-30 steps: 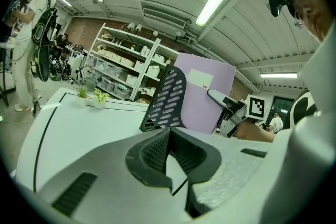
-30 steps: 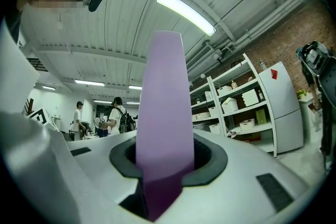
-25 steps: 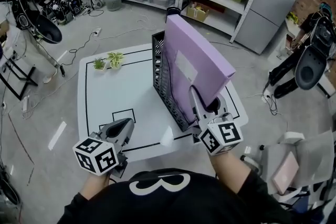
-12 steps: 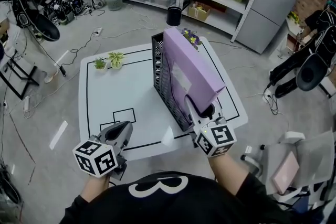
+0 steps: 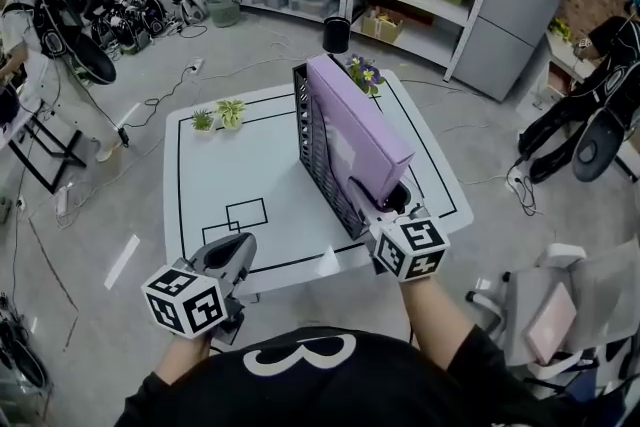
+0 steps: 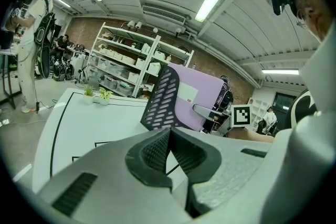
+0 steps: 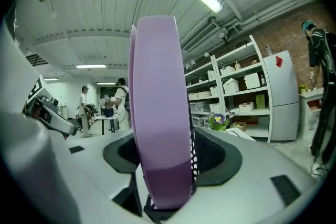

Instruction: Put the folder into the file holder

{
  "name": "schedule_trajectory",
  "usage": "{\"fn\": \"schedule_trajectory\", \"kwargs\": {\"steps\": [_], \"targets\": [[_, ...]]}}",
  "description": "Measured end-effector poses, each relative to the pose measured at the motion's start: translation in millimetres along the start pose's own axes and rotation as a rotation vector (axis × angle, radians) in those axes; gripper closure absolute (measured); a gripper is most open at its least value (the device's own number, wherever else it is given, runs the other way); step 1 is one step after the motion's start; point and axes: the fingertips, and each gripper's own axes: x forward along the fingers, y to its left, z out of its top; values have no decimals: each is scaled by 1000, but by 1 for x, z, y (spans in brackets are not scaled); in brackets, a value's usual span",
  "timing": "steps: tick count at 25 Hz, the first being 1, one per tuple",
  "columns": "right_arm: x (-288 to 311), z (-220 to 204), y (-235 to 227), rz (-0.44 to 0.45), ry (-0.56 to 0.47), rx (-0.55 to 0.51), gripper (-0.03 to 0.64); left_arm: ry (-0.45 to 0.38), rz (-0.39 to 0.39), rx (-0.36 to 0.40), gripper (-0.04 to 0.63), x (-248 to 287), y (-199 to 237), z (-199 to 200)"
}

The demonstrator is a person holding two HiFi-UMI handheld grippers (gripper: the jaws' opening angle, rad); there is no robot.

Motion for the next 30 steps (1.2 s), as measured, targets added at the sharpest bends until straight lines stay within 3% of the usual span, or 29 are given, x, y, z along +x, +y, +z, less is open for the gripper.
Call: {"fn": "schedule_trajectory", "kwargs": {"steps": [3, 8, 14, 18, 20, 23, 27, 30], "targets": [[-18, 4, -4, -43, 1, 26, 329, 2, 2, -2, 590, -16, -10, -2], [-56, 8, 7, -34, 8, 66, 320, 0, -6, -10, 591, -38, -24, -11], [-109, 2, 54, 68, 53, 107, 321, -28, -26, -22, 591, -66, -37, -22], [-143, -7, 106, 230, 84, 189, 325, -48, -33, -17, 589, -89, -47, -32], [-156, -12, 133, 300, 94, 216, 367, -49, -41, -17, 589, -99, -53, -41], [-178, -15, 170, 389, 92, 232, 483, -49, -60, -16, 591, -113, -66, -55], [-203, -9, 196, 442, 74, 244, 593, -58, -91, 0, 589, -131, -93, -61], [-219, -4, 207, 473, 49, 306, 607, -71, -118, 17, 591, -143, -111, -61]]}}
